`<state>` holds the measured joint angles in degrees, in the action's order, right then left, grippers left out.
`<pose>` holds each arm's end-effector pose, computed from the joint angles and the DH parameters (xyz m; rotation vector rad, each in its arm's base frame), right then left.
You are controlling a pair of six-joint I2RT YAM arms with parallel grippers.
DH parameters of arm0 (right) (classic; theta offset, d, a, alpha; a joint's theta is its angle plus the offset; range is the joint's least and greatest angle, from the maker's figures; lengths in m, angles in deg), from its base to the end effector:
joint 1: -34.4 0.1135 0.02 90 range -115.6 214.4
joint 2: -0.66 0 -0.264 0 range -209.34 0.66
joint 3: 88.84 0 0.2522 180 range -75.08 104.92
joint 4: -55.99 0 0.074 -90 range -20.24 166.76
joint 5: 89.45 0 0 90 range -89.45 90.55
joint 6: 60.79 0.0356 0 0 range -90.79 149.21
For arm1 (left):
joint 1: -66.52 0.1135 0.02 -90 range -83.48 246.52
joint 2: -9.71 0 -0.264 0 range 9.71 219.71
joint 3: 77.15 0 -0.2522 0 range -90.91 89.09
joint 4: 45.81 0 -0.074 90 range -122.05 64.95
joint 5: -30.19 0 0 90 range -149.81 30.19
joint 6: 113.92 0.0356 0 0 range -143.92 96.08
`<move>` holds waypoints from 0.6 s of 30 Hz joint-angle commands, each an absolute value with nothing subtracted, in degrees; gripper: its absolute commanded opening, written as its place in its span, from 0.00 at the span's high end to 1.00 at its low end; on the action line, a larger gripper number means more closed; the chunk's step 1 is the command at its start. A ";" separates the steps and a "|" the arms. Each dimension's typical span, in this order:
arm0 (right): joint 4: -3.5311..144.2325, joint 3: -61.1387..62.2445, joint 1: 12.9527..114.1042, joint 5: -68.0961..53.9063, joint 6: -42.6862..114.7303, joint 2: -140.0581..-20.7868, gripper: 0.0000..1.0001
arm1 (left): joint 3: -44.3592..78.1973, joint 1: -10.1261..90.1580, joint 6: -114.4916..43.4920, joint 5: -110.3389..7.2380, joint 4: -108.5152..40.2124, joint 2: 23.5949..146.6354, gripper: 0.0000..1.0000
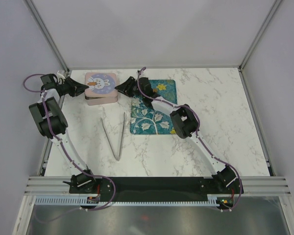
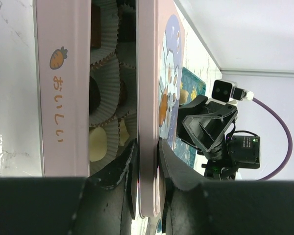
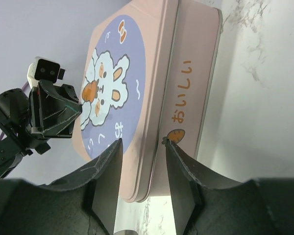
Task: Pack the chocolate
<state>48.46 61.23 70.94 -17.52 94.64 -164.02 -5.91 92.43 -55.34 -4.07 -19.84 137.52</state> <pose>0.4961 0.3814 0.1063 0.2206 1.9518 1.5299 0.4506 0.1862 0.1732 -0.6183 2.1122 -1.1784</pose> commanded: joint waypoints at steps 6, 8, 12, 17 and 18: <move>47.61 62.56 71.14 -17.03 93.02 -161.41 0.55 | -8.82 94.46 -51.43 -8.13 -18.96 137.94 0.90; 47.17 62.56 71.14 -17.29 93.02 -161.50 0.56 | -8.91 94.46 -50.73 -9.18 -17.99 137.68 0.87; 46.12 62.64 71.31 -17.74 93.02 -161.50 0.59 | -9.17 94.47 -49.24 -13.39 -15.97 136.36 0.64; 44.36 62.73 71.49 -18.79 93.37 -161.76 0.61 | -10.23 94.46 -47.30 -18.06 -12.45 135.13 0.51; 44.27 62.73 71.58 -18.79 93.45 -161.76 0.62 | -10.23 94.46 -47.13 -18.76 -12.27 135.04 0.49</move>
<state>47.54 61.23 71.04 -17.72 93.87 -164.02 -7.14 92.38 -51.23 -11.41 -12.96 137.47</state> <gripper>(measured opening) 0.388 0.491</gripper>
